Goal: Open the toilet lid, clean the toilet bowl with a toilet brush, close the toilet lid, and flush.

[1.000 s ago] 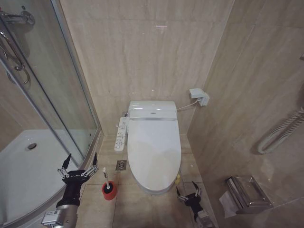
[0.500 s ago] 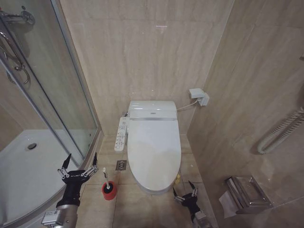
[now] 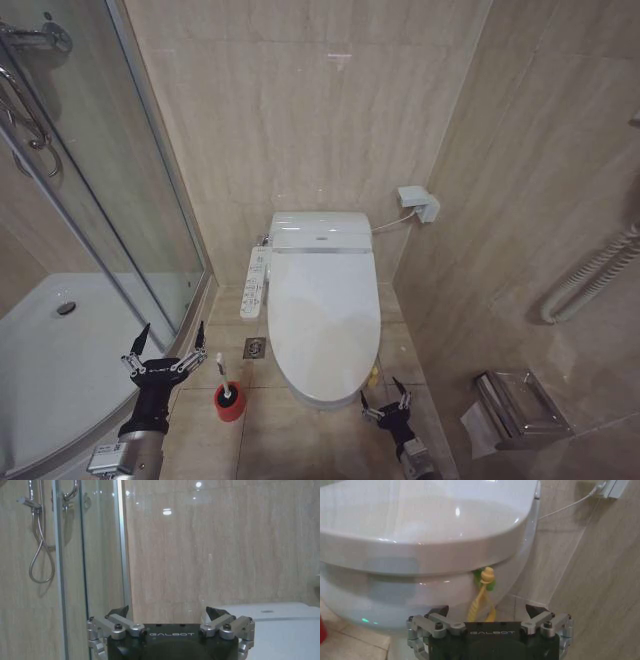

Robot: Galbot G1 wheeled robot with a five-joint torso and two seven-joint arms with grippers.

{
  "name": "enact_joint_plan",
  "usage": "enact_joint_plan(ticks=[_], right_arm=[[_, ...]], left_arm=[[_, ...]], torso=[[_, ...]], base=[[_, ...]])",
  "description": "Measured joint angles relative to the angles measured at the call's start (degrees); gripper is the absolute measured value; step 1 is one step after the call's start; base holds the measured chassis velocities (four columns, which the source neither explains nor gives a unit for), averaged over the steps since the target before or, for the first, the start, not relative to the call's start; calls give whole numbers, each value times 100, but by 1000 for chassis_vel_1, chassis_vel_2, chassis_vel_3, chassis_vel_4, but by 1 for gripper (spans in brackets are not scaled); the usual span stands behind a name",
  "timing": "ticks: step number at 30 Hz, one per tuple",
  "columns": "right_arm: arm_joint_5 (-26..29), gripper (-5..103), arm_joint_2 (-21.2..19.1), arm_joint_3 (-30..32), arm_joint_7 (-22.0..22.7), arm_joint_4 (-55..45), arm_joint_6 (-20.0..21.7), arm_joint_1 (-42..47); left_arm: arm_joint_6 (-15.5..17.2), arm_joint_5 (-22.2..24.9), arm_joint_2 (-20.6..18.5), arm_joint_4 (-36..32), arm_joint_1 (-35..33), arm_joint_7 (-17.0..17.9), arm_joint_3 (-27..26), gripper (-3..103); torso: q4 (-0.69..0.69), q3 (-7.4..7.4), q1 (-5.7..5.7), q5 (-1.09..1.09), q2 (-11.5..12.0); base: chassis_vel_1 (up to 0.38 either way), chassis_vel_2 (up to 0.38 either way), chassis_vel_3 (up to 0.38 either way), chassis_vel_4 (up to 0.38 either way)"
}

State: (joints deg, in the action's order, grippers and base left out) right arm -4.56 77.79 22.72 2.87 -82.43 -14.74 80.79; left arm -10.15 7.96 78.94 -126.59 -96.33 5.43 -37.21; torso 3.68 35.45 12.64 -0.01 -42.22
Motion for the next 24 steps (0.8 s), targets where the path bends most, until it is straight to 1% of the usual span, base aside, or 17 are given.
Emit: enact_joint_plan(ticks=[4, 12, 24], right_arm=[[-38, 100, -4, 40, 24, 185, -80, -125], [-79, 100, 15, 80, 59, 459, -146, -373], [-299, 100, 197, 142, 185, 877, -233, -715]], left_arm=[[0, 0, 0, 0, 0, 0, 0, 100], [0, 0, 0, 0, 0, 0, 0, 100], [0, 0, 0, 0, 0, 0, 0, 100]], torso=[[-1, 0, 0, 0, 0], [1, 0, 0, -1, 0], [1, 1, 0, 0, 0]], base=[[0, 0, 0, 0], [0, 0, 0, 0], [0, 0, 0, 0]])
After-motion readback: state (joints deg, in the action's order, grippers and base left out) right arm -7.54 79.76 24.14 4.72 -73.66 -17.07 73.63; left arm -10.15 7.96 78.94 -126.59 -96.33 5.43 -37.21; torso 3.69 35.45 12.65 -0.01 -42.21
